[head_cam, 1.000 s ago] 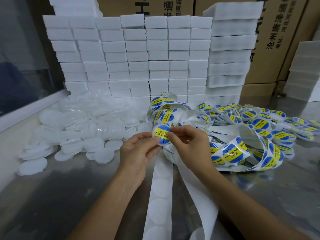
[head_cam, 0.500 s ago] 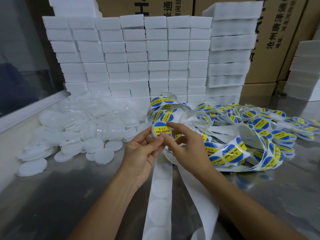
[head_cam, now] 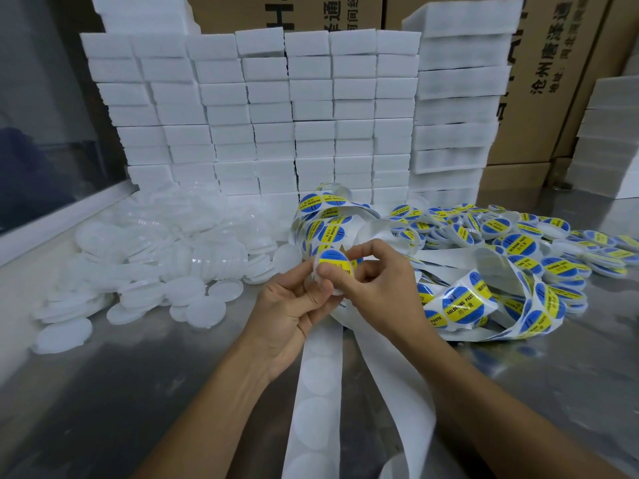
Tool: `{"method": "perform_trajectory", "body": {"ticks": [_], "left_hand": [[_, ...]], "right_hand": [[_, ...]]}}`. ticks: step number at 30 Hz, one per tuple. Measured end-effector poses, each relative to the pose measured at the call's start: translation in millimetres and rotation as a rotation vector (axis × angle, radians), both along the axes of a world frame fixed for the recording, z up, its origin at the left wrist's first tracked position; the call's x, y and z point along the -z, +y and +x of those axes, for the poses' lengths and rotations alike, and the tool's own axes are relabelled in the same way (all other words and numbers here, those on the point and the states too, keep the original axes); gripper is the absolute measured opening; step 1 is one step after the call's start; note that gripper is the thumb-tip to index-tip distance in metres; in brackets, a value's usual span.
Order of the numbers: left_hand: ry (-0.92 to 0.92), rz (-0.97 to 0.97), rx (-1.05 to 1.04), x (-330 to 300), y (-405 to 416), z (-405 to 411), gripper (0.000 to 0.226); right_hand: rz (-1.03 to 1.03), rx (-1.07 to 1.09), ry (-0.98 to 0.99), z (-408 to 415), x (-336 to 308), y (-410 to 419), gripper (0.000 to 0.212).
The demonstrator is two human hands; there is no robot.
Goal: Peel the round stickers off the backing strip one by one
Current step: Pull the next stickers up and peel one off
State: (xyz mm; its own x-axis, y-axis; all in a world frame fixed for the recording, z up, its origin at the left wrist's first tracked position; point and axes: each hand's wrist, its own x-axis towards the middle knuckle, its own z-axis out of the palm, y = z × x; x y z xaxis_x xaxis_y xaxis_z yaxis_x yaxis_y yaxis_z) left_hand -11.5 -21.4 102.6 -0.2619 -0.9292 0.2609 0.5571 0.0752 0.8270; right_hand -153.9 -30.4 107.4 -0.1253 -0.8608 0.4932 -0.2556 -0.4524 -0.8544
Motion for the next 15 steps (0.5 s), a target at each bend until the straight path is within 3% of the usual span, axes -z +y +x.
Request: {"method": "perform_trajectory", "body": {"ticks": [3, 10, 15], "left_hand": [[-0.107, -0.032, 0.005, 1.2, 1.1, 2.8, 0.032], [-0.101, 0.000, 0.039, -1.0, 1.6, 6.0, 0.035], [-0.120, 0.003, -0.056, -0.8, 1.1, 5.1, 0.044]], "right_hand": [[0.044, 0.043, 0.015, -0.7, -0.8, 1.1, 0.058], [0.016, -0.029, -0.030, -2.2, 1.4, -3.1, 0.031], [0.019, -0.063, -0.002, -1.0, 4.0, -3.1, 0.038]]}}
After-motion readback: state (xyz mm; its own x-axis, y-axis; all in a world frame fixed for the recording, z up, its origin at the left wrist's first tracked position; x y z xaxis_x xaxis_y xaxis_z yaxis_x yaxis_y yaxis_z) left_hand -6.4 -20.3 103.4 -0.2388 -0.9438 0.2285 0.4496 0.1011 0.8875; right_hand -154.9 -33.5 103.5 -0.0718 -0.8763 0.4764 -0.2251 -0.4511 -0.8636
